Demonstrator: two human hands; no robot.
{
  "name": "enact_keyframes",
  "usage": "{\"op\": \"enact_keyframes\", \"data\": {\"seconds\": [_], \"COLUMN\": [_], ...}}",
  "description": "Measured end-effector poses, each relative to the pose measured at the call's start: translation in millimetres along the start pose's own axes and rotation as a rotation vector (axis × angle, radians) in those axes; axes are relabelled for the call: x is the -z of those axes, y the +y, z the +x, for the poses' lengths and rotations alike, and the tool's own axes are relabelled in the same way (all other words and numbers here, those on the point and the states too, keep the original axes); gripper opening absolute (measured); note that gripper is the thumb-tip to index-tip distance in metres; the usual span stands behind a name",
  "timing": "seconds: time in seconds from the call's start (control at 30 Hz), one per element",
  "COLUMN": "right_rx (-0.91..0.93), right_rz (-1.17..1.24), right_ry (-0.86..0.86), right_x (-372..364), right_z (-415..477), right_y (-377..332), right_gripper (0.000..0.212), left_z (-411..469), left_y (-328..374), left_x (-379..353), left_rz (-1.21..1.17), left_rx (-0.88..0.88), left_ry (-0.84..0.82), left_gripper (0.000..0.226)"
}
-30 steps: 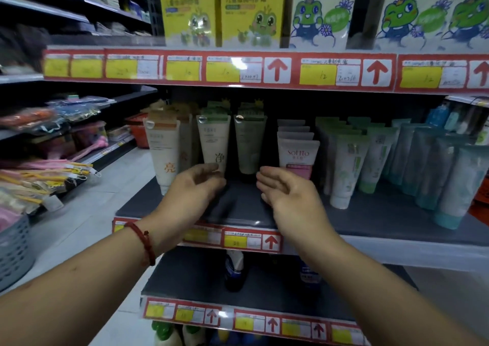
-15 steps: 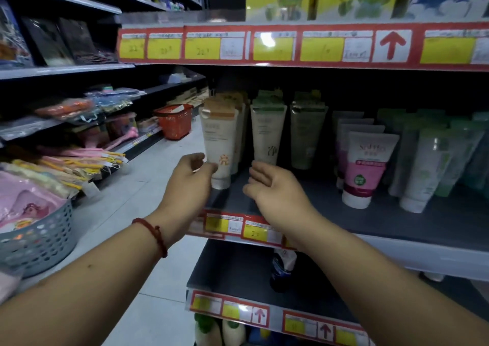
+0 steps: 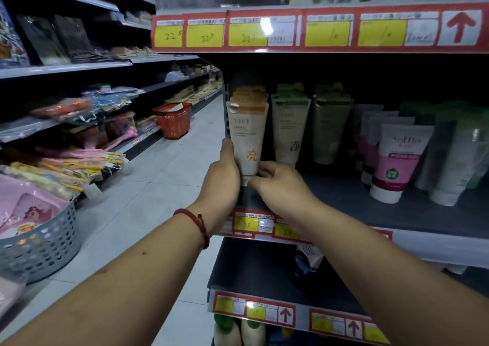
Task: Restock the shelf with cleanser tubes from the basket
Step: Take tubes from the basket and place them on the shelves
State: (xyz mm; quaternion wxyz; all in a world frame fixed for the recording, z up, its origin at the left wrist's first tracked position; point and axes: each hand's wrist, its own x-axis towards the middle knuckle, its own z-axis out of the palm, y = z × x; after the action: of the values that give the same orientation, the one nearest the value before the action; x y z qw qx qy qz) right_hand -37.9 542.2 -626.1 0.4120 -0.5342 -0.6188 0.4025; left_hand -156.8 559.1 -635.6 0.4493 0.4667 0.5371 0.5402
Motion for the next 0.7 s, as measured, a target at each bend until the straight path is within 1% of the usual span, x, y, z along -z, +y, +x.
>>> {"op": "enact_keyframes", "data": {"seconds": [0.17,0.3,0.37,0.4,0.43,0.47,0.5,0.53,0.57,0.6,0.63,0.7], "right_rx": [-0.017,-0.020,-0.039,-0.051,-0.063,-0.070,-0.066,-0.055,-0.044,-0.040,-0.047,-0.070], "right_rz": [0.003,-0.007,0.022,0.047,0.060,0.058,0.054,0.059,0.073,0.078,0.087,0.166], "right_ry": [-0.011,-0.027,-0.028,-0.014,0.017,0.062,0.111,0.151,0.189,0.215,0.233,0.243], "right_x": [-0.1,2.7,3.3,4.6,7.0,11.2,16.9,23.7,29.9,35.8,41.6,51.7], "right_z": [1.4,-2.9,-3.0,-2.2,-0.4,1.8,2.8,4.5,6.3,9.0,11.4,19.6], "right_y": [1.6,-3.0,-4.0,-3.5,-1.8,0.4,1.9,4.2,6.2,9.2,12.2,17.7], "right_gripper": [0.026,0.029,0.034,0.039,0.047,0.052,0.056,0.054,0.050,0.044,0.033,0.024], "left_z": [3.9,4.3,-1.5,-6.7,-12.5,-18.0,-24.8,-33.9,-40.6,-46.1,-49.6,-49.9], "left_y": [-2.4,-1.1,2.0,5.8,9.9,11.7,13.6,16.9,17.1,16.6,15.5,12.6], "left_x": [4.7,4.5,2.8,1.8,-0.5,-2.4,-4.4,-7.9,-12.7,-19.3,-26.8,-42.5], "left_rz": [-0.037,-0.032,-0.022,-0.009,0.007,0.000,-0.053,-0.144,-0.201,-0.206,-0.140,0.053], "left_rx": [0.019,0.027,0.033,0.024,0.003,-0.036,-0.087,-0.140,-0.191,-0.227,-0.256,-0.286], "left_ry": [-0.040,-0.058,-0.031,0.012,0.099,0.230,0.355,0.422,0.423,0.381,0.311,0.157], "left_gripper": [0.075,0.074,0.076,0.072,0.061,0.049,0.043,0.037,0.032,0.029,0.028,0.028]}}
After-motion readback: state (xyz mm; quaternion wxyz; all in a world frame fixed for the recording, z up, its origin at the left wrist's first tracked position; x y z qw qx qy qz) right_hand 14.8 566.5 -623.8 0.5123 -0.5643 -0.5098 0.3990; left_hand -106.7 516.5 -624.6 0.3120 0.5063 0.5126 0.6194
